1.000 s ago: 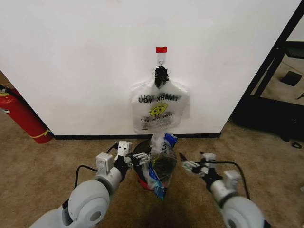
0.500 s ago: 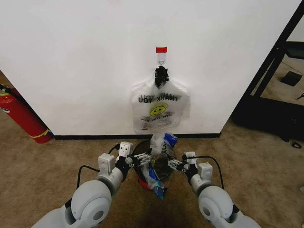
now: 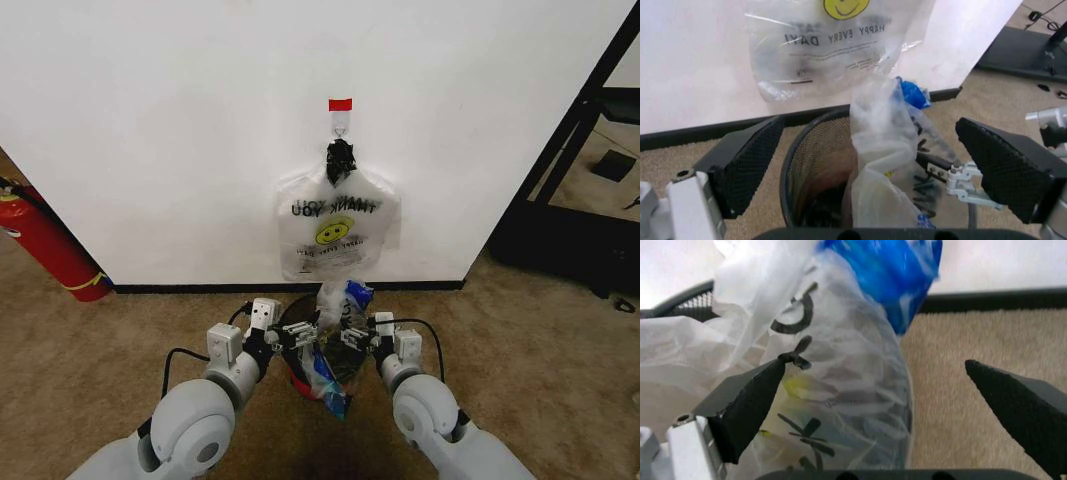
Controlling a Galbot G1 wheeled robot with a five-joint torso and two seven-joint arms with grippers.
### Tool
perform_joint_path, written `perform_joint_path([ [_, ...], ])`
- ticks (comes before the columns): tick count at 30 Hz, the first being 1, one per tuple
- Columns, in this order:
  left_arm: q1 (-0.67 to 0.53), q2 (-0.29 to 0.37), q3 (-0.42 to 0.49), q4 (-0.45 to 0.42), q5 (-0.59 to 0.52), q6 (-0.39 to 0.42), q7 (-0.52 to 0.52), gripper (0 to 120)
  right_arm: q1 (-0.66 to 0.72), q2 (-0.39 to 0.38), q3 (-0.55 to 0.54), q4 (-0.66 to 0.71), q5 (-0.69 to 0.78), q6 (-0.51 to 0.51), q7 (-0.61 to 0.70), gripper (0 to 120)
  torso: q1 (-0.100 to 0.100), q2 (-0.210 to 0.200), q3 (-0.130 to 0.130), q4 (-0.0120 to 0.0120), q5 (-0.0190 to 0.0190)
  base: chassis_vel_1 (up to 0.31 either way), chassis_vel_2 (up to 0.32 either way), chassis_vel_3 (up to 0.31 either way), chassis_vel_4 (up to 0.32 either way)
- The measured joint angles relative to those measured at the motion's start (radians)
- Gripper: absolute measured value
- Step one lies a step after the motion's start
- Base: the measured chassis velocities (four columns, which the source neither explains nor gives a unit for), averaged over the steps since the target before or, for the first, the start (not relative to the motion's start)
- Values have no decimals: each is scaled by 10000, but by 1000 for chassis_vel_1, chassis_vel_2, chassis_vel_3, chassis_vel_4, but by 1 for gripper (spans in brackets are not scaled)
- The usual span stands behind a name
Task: Pick up the garbage bag from the wall and place it over the trash bin.
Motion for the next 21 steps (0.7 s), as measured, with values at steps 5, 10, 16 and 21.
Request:
perform_joint_path([
  [5, 13, 2, 56, 21, 87, -59, 26, 100, 38, 157, -63, -109, 267, -282, 227, 100, 0, 0, 0, 0, 0, 0, 0, 0, 0],
  [10, 87, 12, 12, 21, 118, -112, 28, 100, 86, 183, -73, -207, 255, -289, 270, 100, 0, 0, 0, 1, 0, 0, 0, 0, 0],
  [16, 86, -7, 20, 28, 137, -128, 15, 100, 82, 161, -99, -190, 258, -274, 269, 100, 0, 0, 0, 1, 0, 0, 0, 0, 0],
  [21, 46, -42, 105, 50, 167, -132, 2, 100, 84, 207, -151, -207, 425, -274, 303, 86, 0, 0, 0, 0, 1, 0, 0, 0, 0],
])
